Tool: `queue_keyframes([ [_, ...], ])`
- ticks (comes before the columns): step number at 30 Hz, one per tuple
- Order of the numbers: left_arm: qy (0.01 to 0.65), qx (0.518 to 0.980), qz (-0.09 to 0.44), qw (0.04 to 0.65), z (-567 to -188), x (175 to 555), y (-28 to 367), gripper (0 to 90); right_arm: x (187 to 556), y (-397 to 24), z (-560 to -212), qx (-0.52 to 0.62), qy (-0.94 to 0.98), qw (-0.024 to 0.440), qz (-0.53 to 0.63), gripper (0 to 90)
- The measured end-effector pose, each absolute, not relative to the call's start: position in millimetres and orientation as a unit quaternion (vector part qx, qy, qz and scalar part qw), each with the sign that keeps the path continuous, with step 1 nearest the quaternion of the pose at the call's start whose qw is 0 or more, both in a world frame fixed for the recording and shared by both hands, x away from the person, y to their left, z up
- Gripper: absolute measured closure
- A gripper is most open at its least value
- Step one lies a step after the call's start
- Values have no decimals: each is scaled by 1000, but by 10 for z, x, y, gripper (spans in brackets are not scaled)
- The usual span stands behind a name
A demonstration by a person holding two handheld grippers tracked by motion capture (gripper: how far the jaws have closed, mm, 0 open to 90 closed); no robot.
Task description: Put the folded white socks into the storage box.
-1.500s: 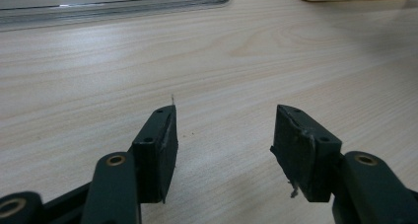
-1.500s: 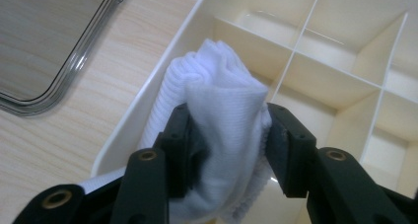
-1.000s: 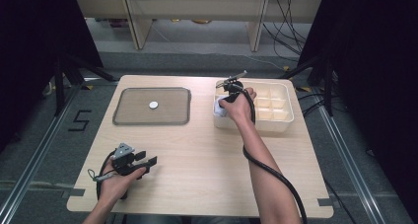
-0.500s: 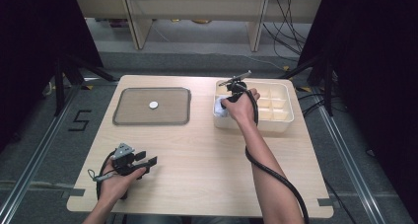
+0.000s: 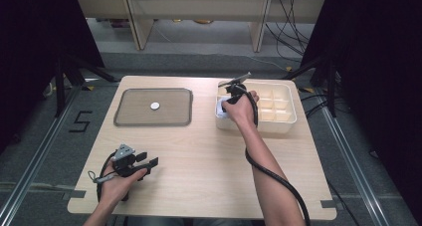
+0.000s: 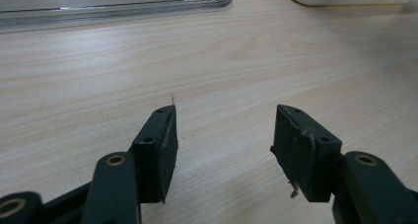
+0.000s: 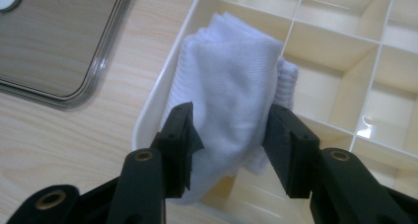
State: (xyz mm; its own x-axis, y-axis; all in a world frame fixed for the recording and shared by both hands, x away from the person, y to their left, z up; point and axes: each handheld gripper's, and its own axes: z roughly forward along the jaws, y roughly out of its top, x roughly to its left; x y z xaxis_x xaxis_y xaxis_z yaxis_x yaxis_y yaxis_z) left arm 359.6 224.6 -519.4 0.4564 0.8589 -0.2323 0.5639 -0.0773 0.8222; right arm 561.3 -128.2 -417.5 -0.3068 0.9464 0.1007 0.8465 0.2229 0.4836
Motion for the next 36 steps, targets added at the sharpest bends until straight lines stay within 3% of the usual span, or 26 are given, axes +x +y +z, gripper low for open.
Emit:
queue_keyframes([
  [13,493,715,158,469,-5189,3602,2232,422,5708,-1214,-4266,587,780,92,197,701],
  [23,495,713,162,470,-5182,3604,2240,423,5748,-1127,-4317,576,794,91,171,731],
  [27,495,714,157,470,-5188,3607,2237,423,5766,-1131,-4314,574,796,60,183,736],
  [36,494,714,159,470,-5183,3606,2240,424,5825,-1138,-4341,574,798,81,167,743],
])
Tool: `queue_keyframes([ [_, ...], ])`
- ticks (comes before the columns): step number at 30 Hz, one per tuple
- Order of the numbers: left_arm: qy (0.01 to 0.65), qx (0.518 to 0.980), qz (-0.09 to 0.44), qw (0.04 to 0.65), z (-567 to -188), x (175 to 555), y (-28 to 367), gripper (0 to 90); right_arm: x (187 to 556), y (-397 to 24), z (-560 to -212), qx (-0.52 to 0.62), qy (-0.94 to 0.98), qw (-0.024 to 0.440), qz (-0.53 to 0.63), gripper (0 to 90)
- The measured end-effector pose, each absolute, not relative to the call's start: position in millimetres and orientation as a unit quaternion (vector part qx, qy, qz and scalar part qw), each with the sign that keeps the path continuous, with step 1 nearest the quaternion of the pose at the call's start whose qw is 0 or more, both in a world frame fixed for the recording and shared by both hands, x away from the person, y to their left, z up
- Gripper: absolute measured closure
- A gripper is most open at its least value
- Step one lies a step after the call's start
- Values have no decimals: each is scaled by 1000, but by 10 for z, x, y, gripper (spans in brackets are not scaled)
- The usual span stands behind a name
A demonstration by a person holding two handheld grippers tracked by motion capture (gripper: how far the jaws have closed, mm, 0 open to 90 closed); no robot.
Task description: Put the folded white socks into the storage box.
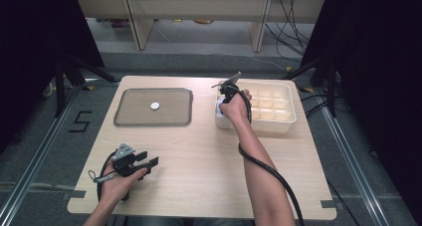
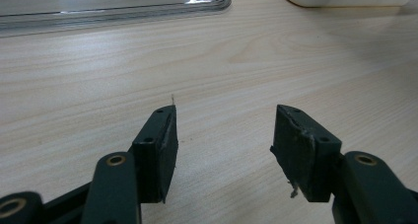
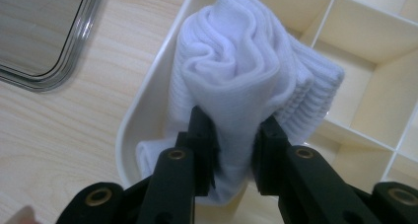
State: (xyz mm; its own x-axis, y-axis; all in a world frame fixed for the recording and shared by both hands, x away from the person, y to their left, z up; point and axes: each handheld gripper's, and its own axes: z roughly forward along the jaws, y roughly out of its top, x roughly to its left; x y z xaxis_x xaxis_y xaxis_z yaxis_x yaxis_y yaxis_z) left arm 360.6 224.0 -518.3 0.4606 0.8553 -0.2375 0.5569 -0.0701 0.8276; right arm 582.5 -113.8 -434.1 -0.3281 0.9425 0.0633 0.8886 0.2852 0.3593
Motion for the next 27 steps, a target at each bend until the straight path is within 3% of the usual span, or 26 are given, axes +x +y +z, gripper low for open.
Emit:
queue_keyframes([
  [18,495,714,159,469,-5180,3603,2243,424,5846,-1101,-4381,588,789,54,168,752],
  [22,495,713,159,470,-5182,3606,2241,424,5888,-1144,-4397,565,805,66,168,753],
  [24,494,714,157,471,-5186,3605,2235,423,5881,-1119,-4378,583,794,47,163,753],
  [27,495,713,158,471,-5184,3603,2237,423,5905,-1142,-4393,566,805,58,164,753],
])
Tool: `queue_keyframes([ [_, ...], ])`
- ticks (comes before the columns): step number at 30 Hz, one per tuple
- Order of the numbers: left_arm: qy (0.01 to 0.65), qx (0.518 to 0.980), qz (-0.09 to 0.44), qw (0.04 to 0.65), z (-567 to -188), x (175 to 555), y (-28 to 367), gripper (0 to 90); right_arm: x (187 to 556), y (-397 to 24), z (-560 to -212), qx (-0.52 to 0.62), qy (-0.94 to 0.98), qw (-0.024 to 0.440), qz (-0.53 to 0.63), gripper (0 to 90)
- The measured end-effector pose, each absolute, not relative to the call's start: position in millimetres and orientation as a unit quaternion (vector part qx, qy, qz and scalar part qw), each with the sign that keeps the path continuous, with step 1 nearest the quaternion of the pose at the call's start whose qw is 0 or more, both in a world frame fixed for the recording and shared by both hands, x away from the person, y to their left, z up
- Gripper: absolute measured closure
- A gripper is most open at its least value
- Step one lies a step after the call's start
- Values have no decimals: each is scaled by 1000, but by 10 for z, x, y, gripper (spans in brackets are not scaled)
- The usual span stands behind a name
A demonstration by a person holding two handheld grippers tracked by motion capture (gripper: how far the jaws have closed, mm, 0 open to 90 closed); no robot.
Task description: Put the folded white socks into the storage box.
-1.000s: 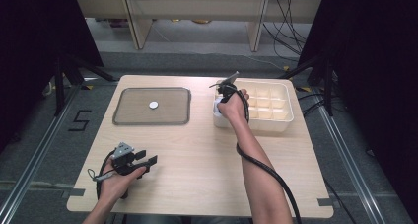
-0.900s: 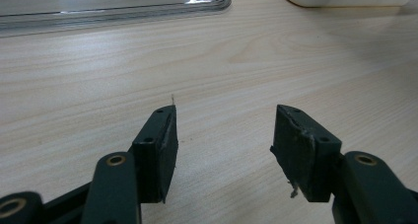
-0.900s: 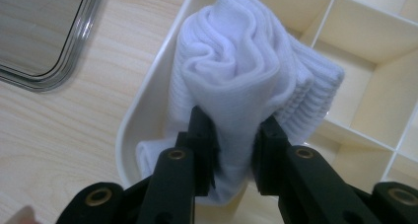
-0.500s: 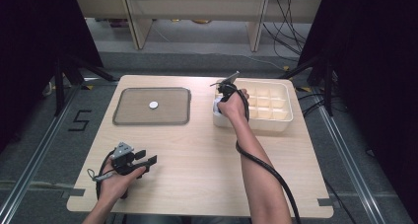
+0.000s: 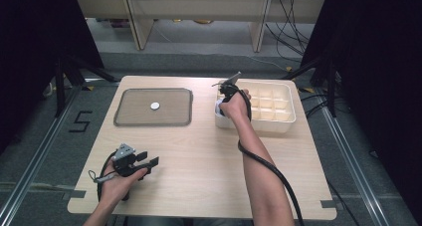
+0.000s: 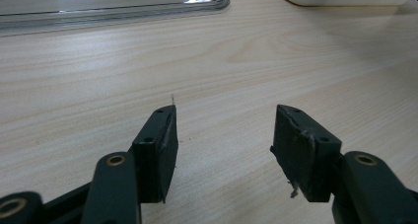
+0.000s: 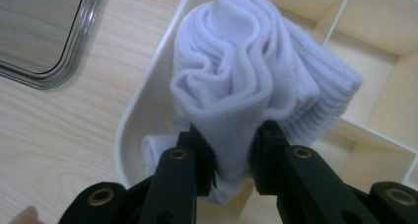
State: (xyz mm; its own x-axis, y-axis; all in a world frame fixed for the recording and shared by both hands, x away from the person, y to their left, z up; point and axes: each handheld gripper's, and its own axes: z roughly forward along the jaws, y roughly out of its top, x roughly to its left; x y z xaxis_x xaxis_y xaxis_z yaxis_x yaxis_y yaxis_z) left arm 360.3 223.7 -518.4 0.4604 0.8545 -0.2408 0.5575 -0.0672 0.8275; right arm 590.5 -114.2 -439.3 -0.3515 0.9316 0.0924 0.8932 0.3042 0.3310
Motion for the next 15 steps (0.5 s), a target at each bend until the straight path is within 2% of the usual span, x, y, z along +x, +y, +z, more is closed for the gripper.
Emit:
queue_keyframes([
  [2,494,713,159,471,-5181,3605,2241,424,5891,-1126,-4382,582,795,23,167,754],
  [4,494,713,158,472,-5179,3605,2241,423,5891,-1123,-4408,576,800,48,159,754],
  [10,495,716,158,467,-5185,3596,2237,424,5860,-1106,-4409,580,797,41,165,738],
  [12,498,713,157,468,-5188,3603,2235,424,5865,-1153,-4435,564,804,58,180,722],
  [15,497,712,154,472,-5191,3607,2236,424,5842,-1184,-4413,571,795,46,200,686],
])
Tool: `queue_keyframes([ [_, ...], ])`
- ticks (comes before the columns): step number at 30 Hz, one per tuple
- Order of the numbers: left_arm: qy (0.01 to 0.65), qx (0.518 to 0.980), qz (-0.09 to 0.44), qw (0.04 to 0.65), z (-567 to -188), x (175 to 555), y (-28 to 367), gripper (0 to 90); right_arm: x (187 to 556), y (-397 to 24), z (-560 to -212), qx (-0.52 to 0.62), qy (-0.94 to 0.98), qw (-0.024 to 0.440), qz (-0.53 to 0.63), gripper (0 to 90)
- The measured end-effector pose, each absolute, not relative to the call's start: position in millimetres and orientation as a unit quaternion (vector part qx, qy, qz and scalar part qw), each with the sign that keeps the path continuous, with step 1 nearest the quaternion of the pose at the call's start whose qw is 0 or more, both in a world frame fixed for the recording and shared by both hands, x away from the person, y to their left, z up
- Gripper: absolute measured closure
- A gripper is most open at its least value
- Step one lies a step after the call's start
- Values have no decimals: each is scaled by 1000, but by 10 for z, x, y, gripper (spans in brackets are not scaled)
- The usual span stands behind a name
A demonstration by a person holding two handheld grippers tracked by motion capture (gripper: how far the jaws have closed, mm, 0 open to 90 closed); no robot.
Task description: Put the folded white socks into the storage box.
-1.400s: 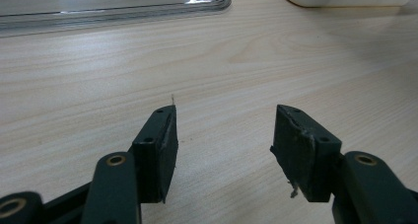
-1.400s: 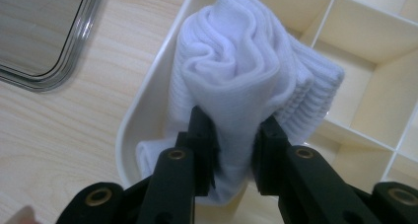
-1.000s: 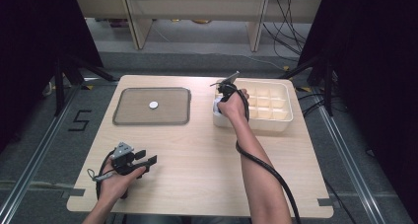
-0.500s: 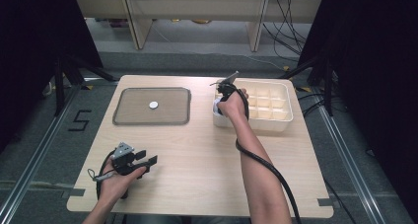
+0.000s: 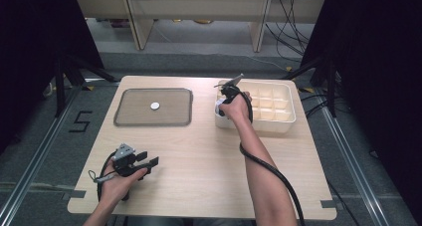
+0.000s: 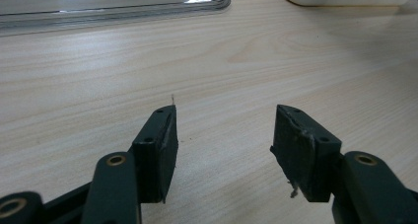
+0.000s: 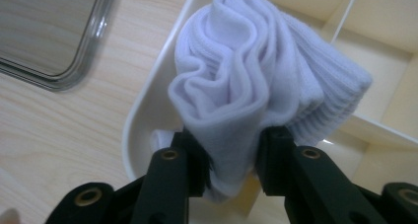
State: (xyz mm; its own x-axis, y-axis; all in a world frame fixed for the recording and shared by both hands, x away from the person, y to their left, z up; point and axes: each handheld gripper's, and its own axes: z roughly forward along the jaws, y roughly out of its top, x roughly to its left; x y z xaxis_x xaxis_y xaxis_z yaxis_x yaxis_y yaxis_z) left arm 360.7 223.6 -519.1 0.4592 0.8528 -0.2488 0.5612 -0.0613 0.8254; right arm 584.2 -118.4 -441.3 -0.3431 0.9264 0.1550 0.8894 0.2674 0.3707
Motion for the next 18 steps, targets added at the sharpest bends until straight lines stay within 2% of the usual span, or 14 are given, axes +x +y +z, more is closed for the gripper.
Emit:
queue_keyframes([
  [7,496,715,159,466,-5184,3596,2243,425,5799,-1258,-4303,587,778,33,222,585],
  [18,496,715,159,467,-5183,3598,2242,425,5801,-1362,-4047,593,759,60,262,539],
])
